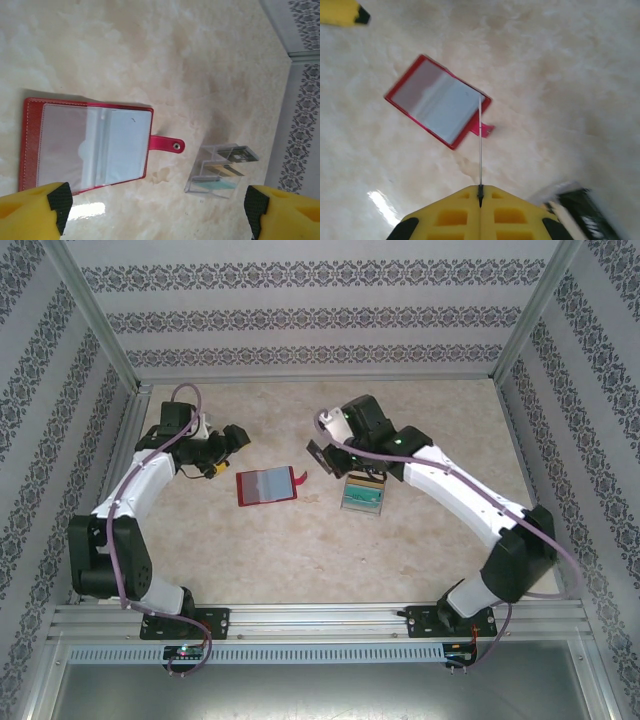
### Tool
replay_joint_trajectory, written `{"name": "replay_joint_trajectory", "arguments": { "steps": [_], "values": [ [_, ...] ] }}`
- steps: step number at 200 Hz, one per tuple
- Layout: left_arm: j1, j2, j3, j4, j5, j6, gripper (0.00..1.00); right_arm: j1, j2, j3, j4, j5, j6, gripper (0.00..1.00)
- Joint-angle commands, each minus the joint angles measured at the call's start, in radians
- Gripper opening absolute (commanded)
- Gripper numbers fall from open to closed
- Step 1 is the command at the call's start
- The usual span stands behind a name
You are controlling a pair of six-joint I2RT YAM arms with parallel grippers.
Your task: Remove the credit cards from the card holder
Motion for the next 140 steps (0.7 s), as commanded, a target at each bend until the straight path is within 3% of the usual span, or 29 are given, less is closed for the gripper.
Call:
{"name": "replay_joint_trajectory", "arguments": {
  "steps": [1,79,140],
  "values": [
    [-0.015,-0.042,-0.042,0.005,0.032,-0.025,0.92,-0.01,-0.068,-0.061,-0.035,0.11,-0.272,0.0],
    [-0.081,-0.104,-0.11,0.038,0.044,-0.045,0.94,-0.086,-0.048,-0.096,-0.124,0.187,-0.674,0.0],
    [-0.092,-0.113,-0.121,0.031,0.045,-0.039,0.94,-0.101,0.046,-0.084,-0.135,0.203,-0.767,0.0]
  ]
}}
